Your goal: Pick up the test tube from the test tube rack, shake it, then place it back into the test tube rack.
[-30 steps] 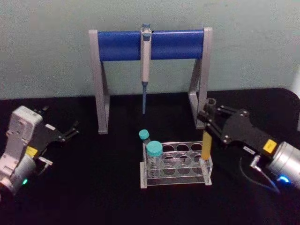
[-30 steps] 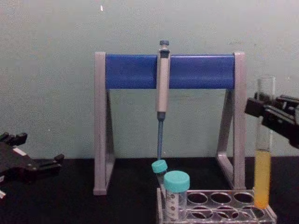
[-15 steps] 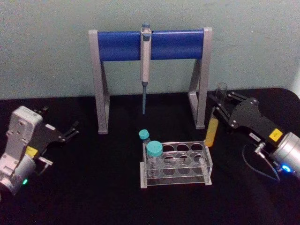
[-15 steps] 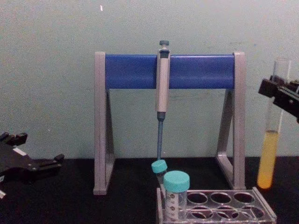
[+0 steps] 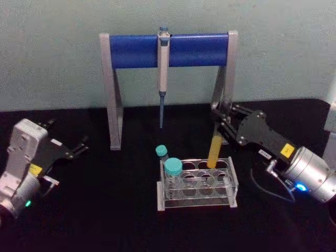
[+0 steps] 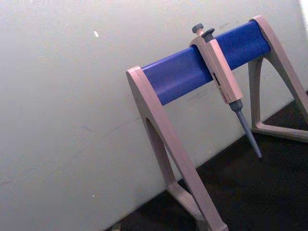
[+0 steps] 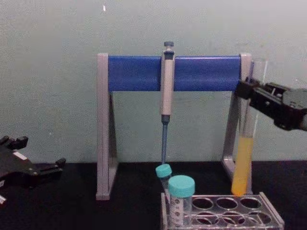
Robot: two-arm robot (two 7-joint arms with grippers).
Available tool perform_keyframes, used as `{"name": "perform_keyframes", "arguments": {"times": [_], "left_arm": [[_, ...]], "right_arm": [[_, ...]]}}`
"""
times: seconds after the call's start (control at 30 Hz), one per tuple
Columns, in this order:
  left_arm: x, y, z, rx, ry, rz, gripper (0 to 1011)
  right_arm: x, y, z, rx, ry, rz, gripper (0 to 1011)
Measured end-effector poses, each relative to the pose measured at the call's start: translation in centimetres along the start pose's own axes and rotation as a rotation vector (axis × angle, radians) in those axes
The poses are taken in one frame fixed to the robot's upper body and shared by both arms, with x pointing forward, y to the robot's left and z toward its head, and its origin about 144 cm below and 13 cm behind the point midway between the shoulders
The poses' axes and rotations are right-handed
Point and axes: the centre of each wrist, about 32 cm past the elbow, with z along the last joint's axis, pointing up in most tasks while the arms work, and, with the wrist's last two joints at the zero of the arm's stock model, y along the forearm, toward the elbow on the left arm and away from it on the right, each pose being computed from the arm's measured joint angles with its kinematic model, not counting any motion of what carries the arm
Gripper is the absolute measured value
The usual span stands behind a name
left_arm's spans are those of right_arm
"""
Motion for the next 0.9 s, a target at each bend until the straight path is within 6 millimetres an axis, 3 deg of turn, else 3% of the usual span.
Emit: {"name": "perform_keyframes", "arguments": {"times": [0.43, 0.9], "left_arm": [[0.0, 0.0, 0.0, 0.0, 0.0, 0.0, 1001], [0.0, 0.0, 0.0, 0.0, 0.0, 0.0, 1001]], "right_arm": [[-1.1, -1.1, 0.1, -0.023, 0.044, 0.051, 237], [-0.7, -3.1, 1.1, -0.056, 0.004, -0.048, 237]]}}
